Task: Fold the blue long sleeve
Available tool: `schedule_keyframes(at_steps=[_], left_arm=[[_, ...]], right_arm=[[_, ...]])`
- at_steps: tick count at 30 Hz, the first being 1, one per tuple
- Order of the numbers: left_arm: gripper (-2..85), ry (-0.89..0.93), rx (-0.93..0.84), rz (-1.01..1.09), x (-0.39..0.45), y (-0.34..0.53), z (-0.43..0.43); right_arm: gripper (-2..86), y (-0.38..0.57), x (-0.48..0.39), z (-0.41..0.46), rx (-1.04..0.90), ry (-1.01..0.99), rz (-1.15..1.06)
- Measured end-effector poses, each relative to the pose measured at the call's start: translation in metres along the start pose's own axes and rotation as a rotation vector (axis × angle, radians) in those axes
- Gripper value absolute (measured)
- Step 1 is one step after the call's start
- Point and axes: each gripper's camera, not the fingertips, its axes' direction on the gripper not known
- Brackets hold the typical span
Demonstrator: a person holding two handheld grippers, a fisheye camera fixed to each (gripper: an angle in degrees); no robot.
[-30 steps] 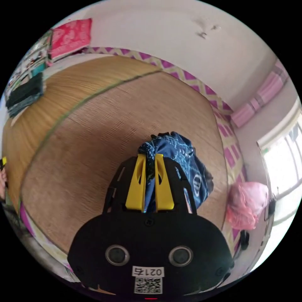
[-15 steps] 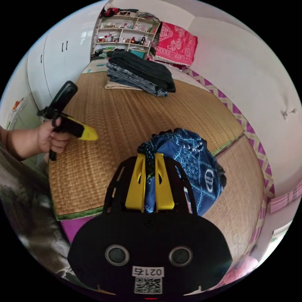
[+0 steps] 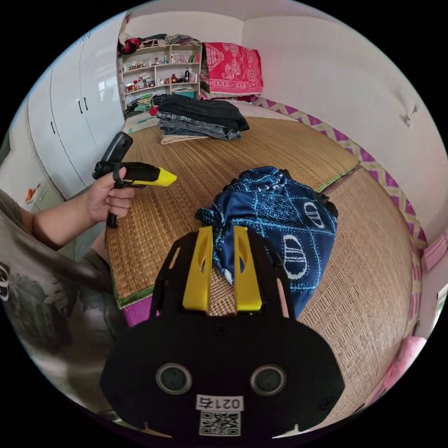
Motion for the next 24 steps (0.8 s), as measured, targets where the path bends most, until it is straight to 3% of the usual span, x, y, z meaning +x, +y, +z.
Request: schedule_keyframes(at_steps=[8, 11, 14, 18, 20, 24], left_arm=[[7.7, -0.229, -0.094, 0.155, 0.075, -0.017, 0.073], [6.5, -0.367, -0.23, 0.048, 0.059, -0.025, 0.097], [6.1, -0.329, -0.165, -0.017, 0.054, -0.026, 0.069], [6.9, -0.331, -0.071, 0.007, 0.07, -0.026, 0.027], [7.1, -0.293, -0.071, 0.003, 0.073, -0.026, 0.016], [7.1, -0.252, -0.097, -0.032, 0.067, -0.022, 0.016]], right_arm=[[5.0, 0.018, -0.009, 0.01, 0.003, 0.036, -0.037], [1.4, 0.03, 0.001, 0.002, 0.038, 0.029, 0.019], [0.9, 0.048, 0.011, -0.009, 0.085, 0.154, 0.068], [5.9, 0.061, -0.009, 0.009, 0.046, 0.025, -0.092], [7.8, 0.064, -0.026, 0.026, 0.004, 0.062, -0.151], [3.7, 0.07, -0.05, 0.063, -0.04, 0.202, -0.24]])
